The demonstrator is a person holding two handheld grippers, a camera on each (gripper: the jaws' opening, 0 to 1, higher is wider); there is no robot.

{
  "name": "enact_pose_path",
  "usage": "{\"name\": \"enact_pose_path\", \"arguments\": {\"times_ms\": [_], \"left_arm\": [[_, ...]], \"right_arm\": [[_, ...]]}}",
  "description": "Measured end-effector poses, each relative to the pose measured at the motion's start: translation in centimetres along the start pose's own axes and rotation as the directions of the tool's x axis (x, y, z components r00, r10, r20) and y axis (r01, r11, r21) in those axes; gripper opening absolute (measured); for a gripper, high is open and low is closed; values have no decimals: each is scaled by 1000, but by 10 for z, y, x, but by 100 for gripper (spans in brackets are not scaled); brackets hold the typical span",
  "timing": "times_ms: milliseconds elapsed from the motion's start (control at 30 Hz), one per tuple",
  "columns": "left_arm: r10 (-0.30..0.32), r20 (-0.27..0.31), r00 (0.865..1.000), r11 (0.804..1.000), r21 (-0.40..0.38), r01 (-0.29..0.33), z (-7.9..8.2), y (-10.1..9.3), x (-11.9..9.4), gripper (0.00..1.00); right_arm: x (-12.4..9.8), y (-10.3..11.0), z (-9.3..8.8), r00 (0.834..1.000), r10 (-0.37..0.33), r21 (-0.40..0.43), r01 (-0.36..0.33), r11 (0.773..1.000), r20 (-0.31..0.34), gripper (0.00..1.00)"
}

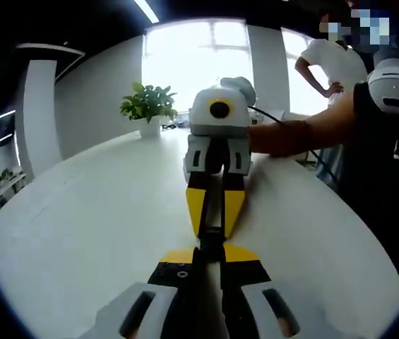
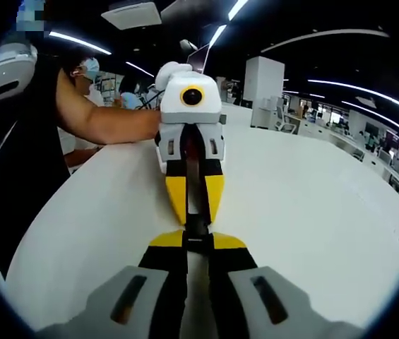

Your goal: Snap the two parts of the plastic buckle together until the buckle closes and remains connected.

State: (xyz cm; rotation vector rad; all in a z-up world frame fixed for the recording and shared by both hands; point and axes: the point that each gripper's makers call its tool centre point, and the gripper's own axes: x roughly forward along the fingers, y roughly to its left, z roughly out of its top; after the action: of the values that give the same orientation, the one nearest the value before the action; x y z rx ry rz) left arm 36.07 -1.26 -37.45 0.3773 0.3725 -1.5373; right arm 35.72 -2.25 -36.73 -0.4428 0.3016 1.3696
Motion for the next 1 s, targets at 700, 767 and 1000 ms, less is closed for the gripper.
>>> {"name": "enact_pose_path", "arguments": {"times_ms": [700,767,1000], "left_arm": [[0,5,1000,1000,1,0,-1,-16,-2,9],[0,6,1000,1000,1,0,-1,-18,-2,9],[0,7,1000,1000,-2,0,-1,-19,-3,9]], "right_arm": [[1,-2,-1,1000,4,5,-4,1000,5,9],[1,-3,-2,1000,4,6,-4,1000,7,9],[2,-7,-3,1000,5,6,-5,1000,9,9]]}}
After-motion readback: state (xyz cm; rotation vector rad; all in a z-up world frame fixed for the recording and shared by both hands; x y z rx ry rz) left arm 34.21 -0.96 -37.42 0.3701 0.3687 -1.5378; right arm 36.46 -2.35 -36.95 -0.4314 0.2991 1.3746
